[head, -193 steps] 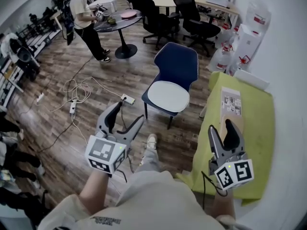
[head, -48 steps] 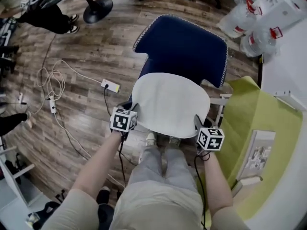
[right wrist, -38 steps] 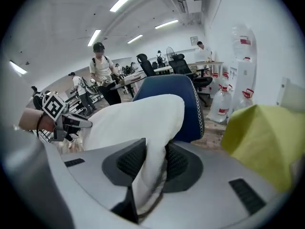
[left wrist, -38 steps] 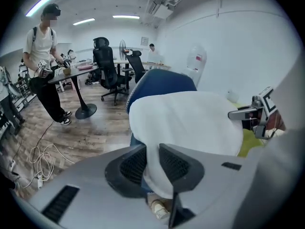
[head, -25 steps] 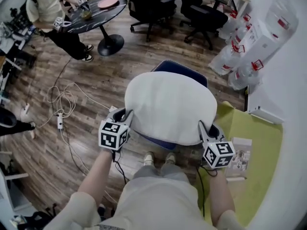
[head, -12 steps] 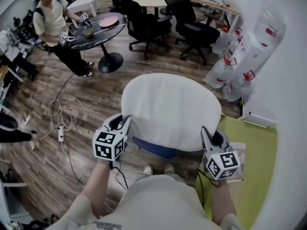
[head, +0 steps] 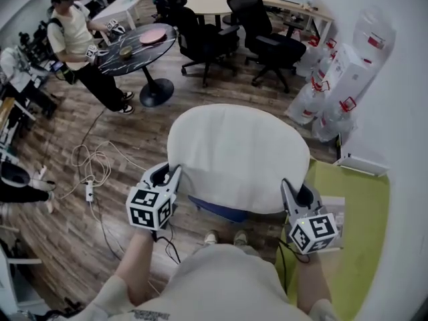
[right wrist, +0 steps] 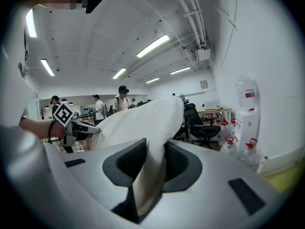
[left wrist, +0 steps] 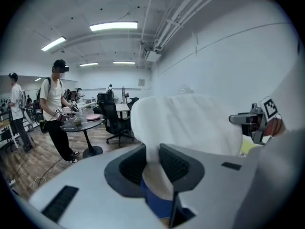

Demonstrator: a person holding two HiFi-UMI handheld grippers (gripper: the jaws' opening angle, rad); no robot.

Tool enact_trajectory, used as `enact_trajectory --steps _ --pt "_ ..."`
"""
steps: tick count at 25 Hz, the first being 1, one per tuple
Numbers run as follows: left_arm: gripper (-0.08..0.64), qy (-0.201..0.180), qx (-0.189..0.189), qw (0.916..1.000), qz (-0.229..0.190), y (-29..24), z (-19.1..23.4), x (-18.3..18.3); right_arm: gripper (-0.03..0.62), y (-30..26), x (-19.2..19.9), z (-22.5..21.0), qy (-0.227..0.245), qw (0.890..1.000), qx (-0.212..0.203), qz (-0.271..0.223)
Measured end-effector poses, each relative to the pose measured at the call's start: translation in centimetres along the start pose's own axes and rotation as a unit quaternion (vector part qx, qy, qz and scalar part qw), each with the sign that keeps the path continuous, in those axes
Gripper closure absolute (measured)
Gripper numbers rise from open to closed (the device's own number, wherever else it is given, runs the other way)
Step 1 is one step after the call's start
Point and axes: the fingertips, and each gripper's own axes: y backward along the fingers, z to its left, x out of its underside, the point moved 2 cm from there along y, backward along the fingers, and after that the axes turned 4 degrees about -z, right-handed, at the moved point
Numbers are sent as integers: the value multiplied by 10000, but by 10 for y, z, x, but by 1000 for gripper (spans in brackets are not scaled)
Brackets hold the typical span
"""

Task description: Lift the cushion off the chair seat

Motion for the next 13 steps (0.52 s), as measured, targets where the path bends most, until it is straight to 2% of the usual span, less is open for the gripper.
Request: enact_trajectory --steps 4,13 --pt "459 70 72 9999 -16 10 3 7 485 5 5 12 26 10000 25 35" --pt "459 112 95 9997 180 -2 -10 20 483 5 20 -3 -33 9999 17 132"
